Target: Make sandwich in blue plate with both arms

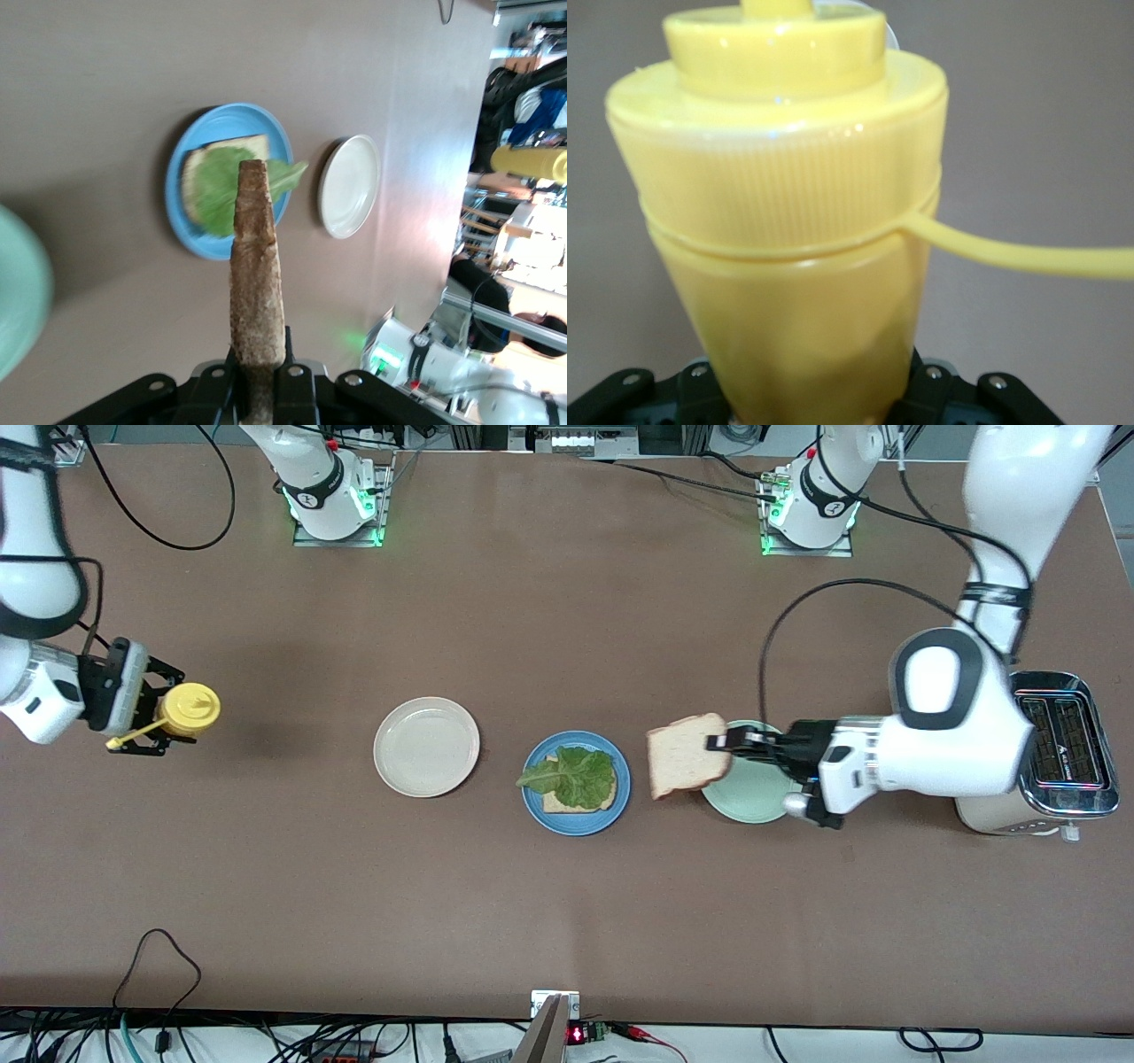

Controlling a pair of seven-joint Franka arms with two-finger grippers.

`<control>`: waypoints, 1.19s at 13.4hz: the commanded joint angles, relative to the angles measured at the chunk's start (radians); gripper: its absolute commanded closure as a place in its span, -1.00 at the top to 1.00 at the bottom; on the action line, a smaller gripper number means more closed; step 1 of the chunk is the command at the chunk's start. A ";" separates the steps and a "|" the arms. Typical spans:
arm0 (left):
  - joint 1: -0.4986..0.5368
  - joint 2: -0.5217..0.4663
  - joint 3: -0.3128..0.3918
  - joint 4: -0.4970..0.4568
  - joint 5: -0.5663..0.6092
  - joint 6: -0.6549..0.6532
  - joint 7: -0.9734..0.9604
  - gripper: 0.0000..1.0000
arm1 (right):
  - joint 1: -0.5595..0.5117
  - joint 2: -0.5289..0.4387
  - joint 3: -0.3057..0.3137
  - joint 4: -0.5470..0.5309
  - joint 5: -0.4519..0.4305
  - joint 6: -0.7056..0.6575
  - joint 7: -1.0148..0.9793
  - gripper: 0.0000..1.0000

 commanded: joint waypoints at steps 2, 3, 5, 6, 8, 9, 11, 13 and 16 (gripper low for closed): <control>-0.082 0.076 0.006 -0.005 -0.128 0.100 -0.002 -0.98 | -0.096 0.091 -0.051 0.004 0.246 -0.120 -0.320 -1.00; -0.102 0.099 0.006 0.000 -0.183 0.110 0.001 -0.98 | -0.127 0.131 -0.063 0.004 0.289 -0.160 -0.402 -1.00; -0.140 0.144 0.006 0.007 -0.249 0.172 0.016 -0.98 | -0.167 0.209 -0.092 0.009 0.368 -0.211 -0.551 -1.00; -0.163 0.155 0.006 0.010 -0.251 0.215 0.015 -0.98 | -0.175 0.235 -0.103 0.010 0.386 -0.214 -0.599 -1.00; -0.203 0.173 0.006 0.014 -0.252 0.287 0.013 -0.98 | -0.207 0.299 -0.104 0.022 0.404 -0.228 -0.648 -1.00; -0.211 0.184 0.006 0.014 -0.252 0.303 0.015 -0.97 | -0.221 0.330 -0.104 0.029 0.421 -0.242 -0.677 -1.00; -0.211 0.213 0.006 0.018 -0.248 0.302 0.015 -0.95 | -0.233 0.375 -0.104 0.052 0.436 -0.245 -0.704 -1.00; -0.211 0.235 0.006 0.035 -0.248 0.302 0.015 -0.95 | -0.245 0.402 -0.104 0.064 0.436 -0.244 -0.704 -1.00; -0.217 0.250 0.006 0.044 -0.251 0.302 0.002 -0.94 | -0.287 0.445 -0.107 0.072 0.436 -0.245 -0.704 -0.96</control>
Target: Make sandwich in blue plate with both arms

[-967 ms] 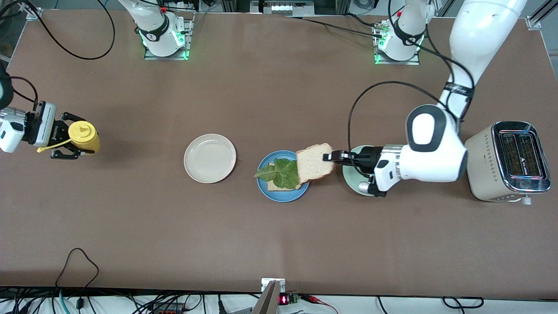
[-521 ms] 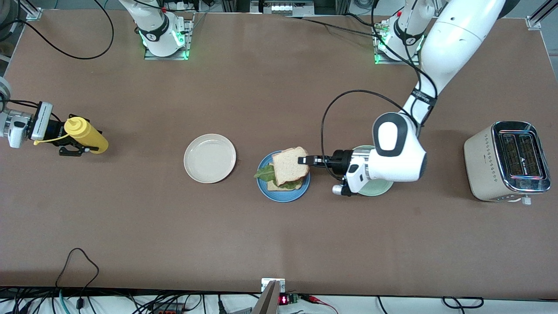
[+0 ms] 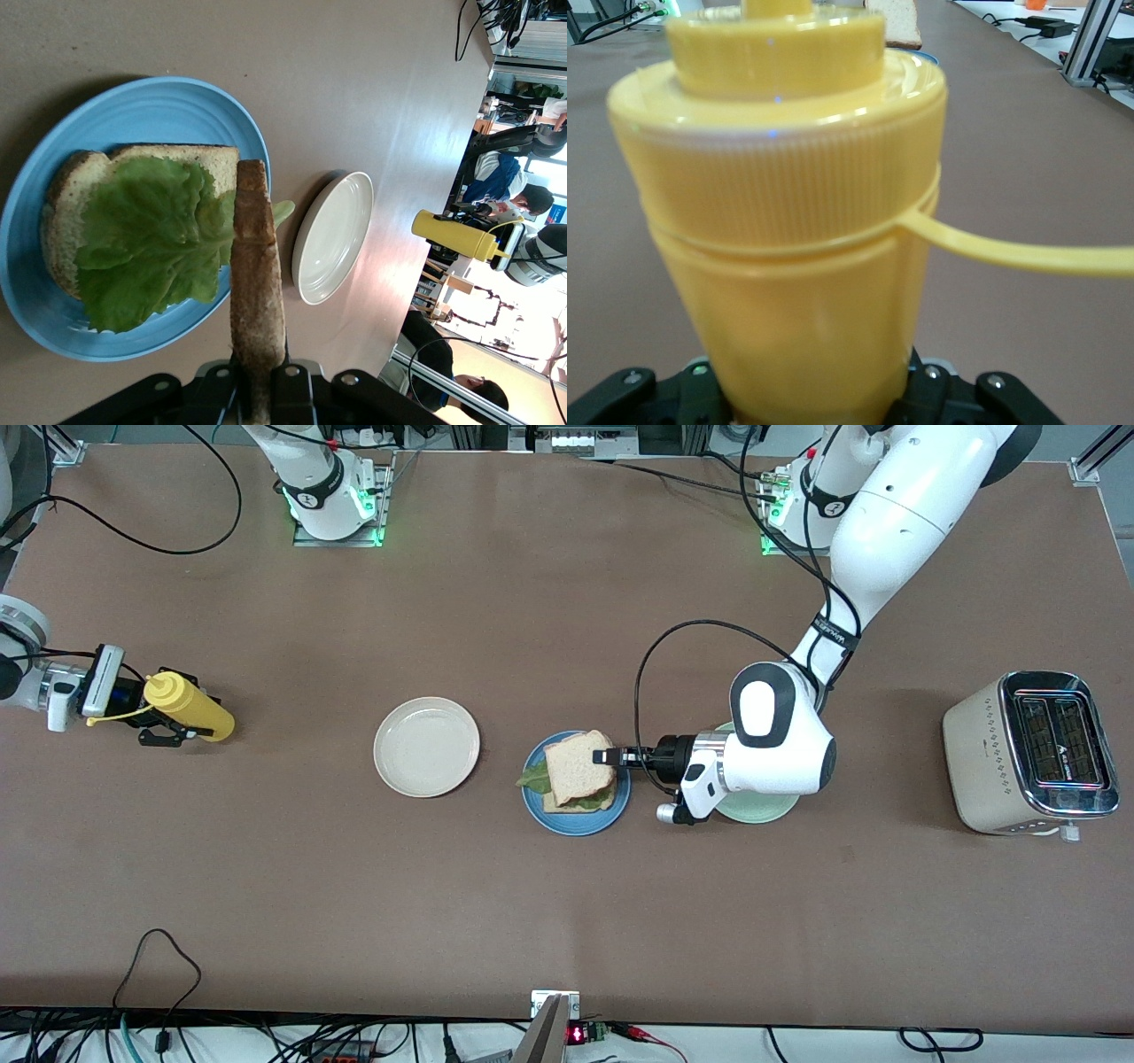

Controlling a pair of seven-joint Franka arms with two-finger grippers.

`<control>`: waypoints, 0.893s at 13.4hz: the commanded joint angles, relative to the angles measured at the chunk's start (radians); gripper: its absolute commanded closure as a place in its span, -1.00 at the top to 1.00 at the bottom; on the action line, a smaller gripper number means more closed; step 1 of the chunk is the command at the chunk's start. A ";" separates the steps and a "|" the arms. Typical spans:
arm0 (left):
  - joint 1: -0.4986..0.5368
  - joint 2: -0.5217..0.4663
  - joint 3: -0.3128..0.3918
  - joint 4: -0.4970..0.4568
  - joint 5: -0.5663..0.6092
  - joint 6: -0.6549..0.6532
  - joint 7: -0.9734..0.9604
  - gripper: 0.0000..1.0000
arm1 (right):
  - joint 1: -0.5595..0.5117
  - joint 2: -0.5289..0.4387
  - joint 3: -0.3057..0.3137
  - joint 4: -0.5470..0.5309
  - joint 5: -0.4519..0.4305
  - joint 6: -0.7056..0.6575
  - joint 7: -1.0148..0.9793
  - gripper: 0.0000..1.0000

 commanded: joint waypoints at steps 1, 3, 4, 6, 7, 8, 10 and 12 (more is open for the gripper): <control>-0.013 0.036 0.002 0.053 -0.026 -0.001 0.001 -0.94 | -0.050 0.042 0.007 0.026 0.019 -0.038 -0.012 -0.92; -0.021 0.048 0.001 0.059 -0.026 -0.001 0.003 -0.94 | -0.053 0.049 0.007 0.030 0.019 -0.035 -0.009 -0.71; -0.024 0.052 0.002 0.064 -0.027 0.000 0.003 -0.94 | -0.054 0.054 0.007 0.046 0.020 -0.035 -0.001 -0.26; -0.025 0.070 0.002 0.074 -0.030 0.000 0.007 -0.93 | -0.056 0.063 0.007 0.050 0.025 -0.038 0.010 0.75; -0.025 0.081 0.002 0.085 -0.058 -0.001 0.010 -0.90 | -0.062 0.072 0.007 0.053 0.028 -0.041 0.010 1.00; -0.025 0.096 0.002 0.093 -0.072 -0.001 0.010 -0.84 | -0.067 0.077 0.007 0.055 0.028 -0.039 0.010 1.00; -0.025 0.117 0.002 0.096 -0.073 0.002 0.015 -0.21 | -0.070 0.083 0.007 0.066 0.028 -0.039 0.010 1.00; -0.018 0.137 0.004 0.116 -0.075 0.002 0.013 0.99 | -0.079 0.083 0.007 0.083 0.022 -0.039 0.010 1.00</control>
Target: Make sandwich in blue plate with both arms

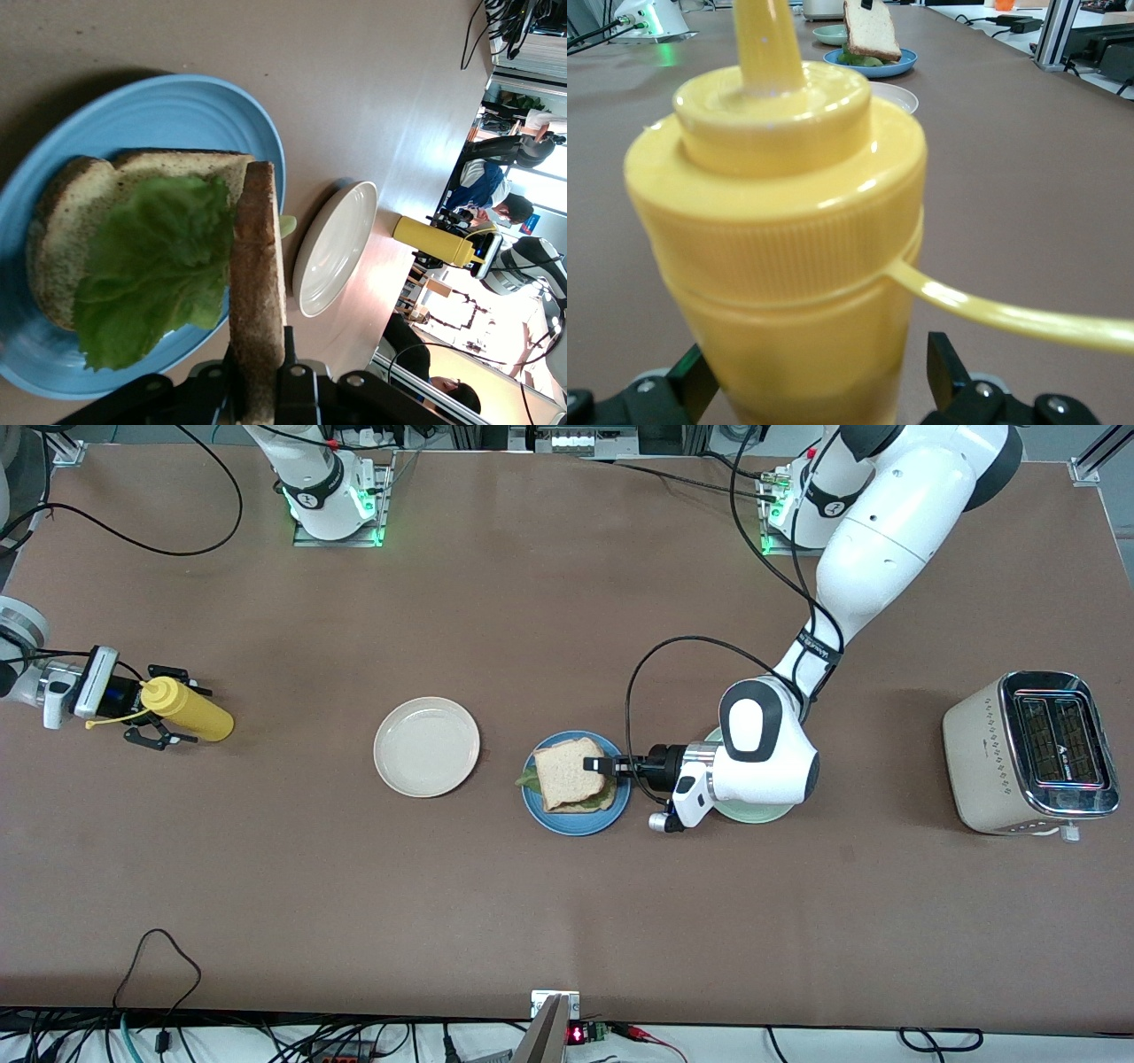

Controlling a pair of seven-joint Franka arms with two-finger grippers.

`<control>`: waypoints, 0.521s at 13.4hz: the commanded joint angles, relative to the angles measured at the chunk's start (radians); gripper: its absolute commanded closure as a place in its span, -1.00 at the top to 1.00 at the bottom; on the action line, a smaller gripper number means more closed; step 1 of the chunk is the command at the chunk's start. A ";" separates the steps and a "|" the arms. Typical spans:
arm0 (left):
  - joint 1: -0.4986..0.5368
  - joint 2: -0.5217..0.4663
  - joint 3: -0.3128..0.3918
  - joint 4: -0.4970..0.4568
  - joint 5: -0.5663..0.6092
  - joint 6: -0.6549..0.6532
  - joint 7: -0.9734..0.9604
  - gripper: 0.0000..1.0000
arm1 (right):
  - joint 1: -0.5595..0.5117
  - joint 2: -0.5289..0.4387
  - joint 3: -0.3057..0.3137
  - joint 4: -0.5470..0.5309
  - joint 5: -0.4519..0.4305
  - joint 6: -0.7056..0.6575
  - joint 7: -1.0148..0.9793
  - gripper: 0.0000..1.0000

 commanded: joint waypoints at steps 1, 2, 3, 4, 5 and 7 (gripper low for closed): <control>0.000 0.034 0.005 0.054 -0.028 0.000 0.015 1.00 | -0.031 0.014 0.009 0.038 0.003 -0.024 0.003 1.00; 0.000 0.036 0.005 0.057 -0.028 -0.001 0.015 1.00 | -0.031 0.014 0.009 0.046 0.000 -0.026 0.001 1.00; 0.000 0.037 0.008 0.058 -0.028 -0.001 0.015 1.00 | -0.034 0.011 0.009 0.055 -0.008 -0.027 0.001 1.00; 0.003 0.037 0.012 0.058 -0.028 -0.001 0.015 1.00 | -0.039 0.006 0.009 0.072 -0.027 -0.032 0.003 1.00; 0.006 0.040 0.016 0.058 -0.028 -0.001 0.041 1.00 | -0.046 0.001 0.010 0.106 -0.049 -0.035 0.006 1.00; 0.029 0.066 0.017 0.058 -0.031 -0.001 0.129 1.00 | -0.068 -0.040 0.018 0.153 -0.112 -0.048 0.012 1.00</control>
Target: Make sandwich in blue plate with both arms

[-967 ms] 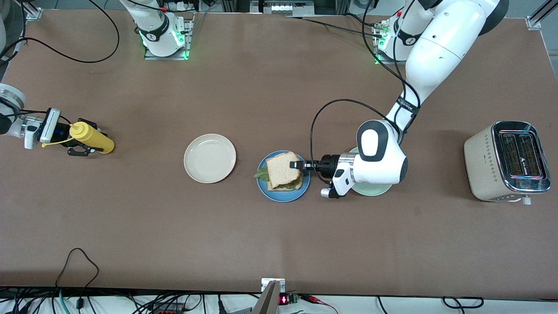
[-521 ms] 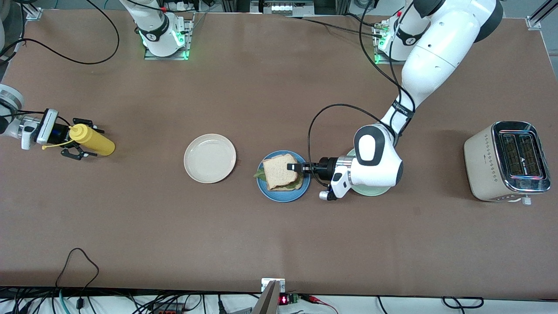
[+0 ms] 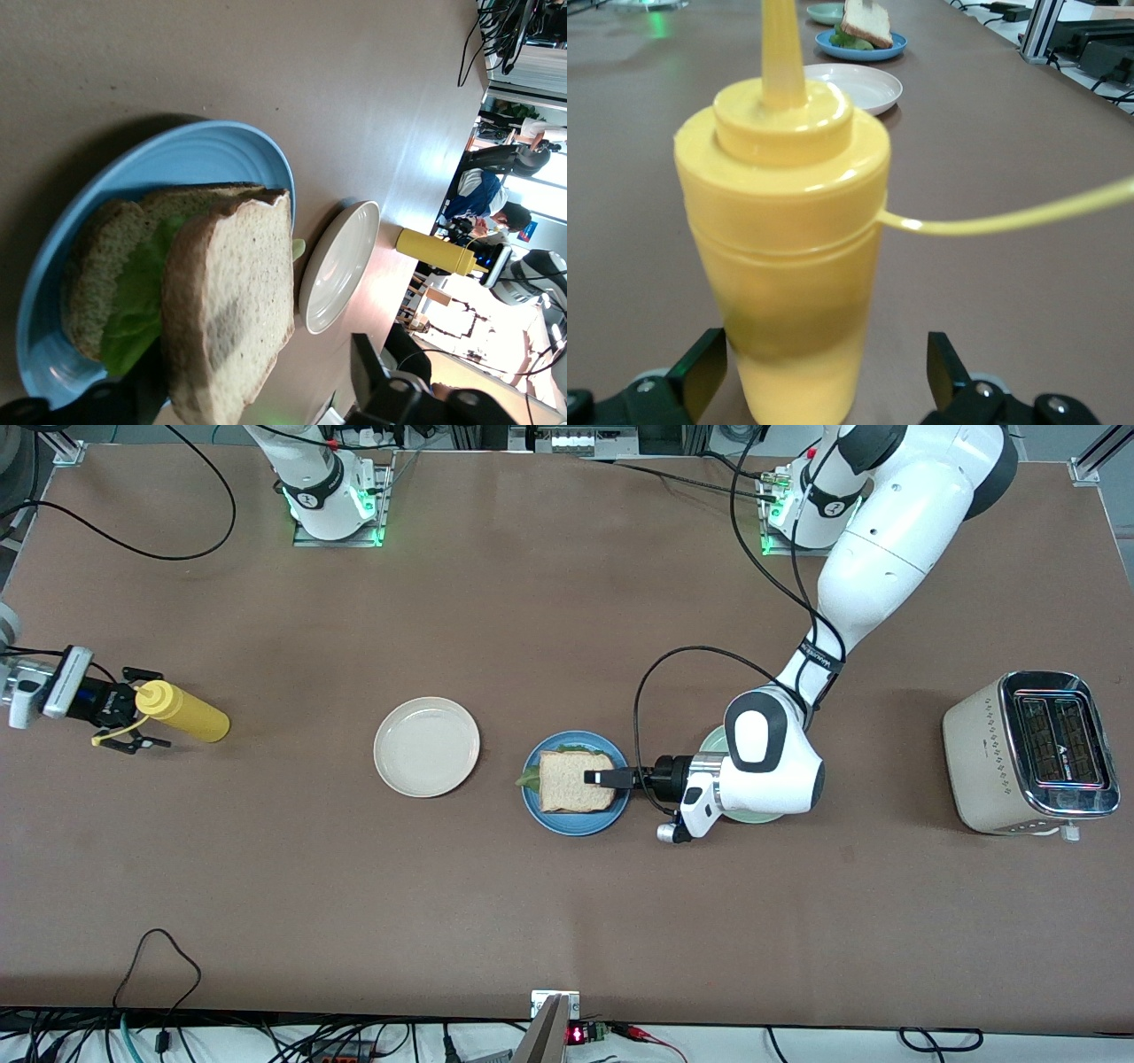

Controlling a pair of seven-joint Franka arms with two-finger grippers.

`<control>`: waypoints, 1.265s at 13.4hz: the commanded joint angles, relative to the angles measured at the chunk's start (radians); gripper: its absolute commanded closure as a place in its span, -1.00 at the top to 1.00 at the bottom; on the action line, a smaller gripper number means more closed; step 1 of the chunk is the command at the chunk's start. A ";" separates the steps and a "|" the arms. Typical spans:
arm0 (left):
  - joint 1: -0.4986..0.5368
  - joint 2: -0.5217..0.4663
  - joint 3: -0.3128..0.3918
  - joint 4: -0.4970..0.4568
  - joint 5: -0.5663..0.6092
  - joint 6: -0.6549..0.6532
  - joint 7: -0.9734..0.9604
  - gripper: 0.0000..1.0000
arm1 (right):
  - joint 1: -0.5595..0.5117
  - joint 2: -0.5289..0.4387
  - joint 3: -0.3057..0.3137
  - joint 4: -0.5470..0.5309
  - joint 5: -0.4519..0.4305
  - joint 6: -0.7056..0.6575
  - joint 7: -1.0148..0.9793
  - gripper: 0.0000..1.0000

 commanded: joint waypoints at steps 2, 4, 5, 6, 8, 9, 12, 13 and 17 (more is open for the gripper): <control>0.062 0.046 -0.002 0.023 -0.034 -0.004 0.187 1.00 | -0.035 -0.068 0.017 0.101 -0.110 -0.063 0.028 1.00; 0.076 0.035 -0.002 0.008 -0.034 -0.022 0.198 1.00 | -0.034 -0.071 0.017 0.160 -0.152 -0.082 0.089 1.00; 0.079 0.029 -0.002 0.008 -0.031 -0.039 0.188 1.00 | -0.031 -0.095 0.017 0.171 -0.169 -0.080 0.145 1.00; 0.092 0.009 -0.001 0.006 -0.023 -0.062 0.184 1.00 | -0.025 -0.129 0.017 0.176 -0.192 -0.079 0.225 1.00; 0.120 -0.044 0.022 -0.009 0.004 -0.125 0.181 1.00 | 0.004 -0.222 0.017 0.176 -0.248 -0.072 0.393 1.00; 0.123 -0.073 0.042 -0.006 0.062 -0.158 0.166 1.00 | 0.038 -0.276 0.018 0.176 -0.297 -0.069 0.479 1.00; 0.128 -0.187 0.056 -0.001 0.336 -0.194 -0.013 1.00 | 0.153 -0.425 0.017 0.176 -0.438 -0.068 0.794 1.00; 0.128 -0.225 0.056 -0.003 0.425 -0.212 -0.065 1.00 | 0.202 -0.468 0.017 0.176 -0.491 -0.069 0.909 1.00; 0.154 -0.368 0.079 0.002 0.826 -0.283 -0.161 1.00 | 0.446 -0.594 0.017 0.165 -0.661 -0.082 1.393 1.00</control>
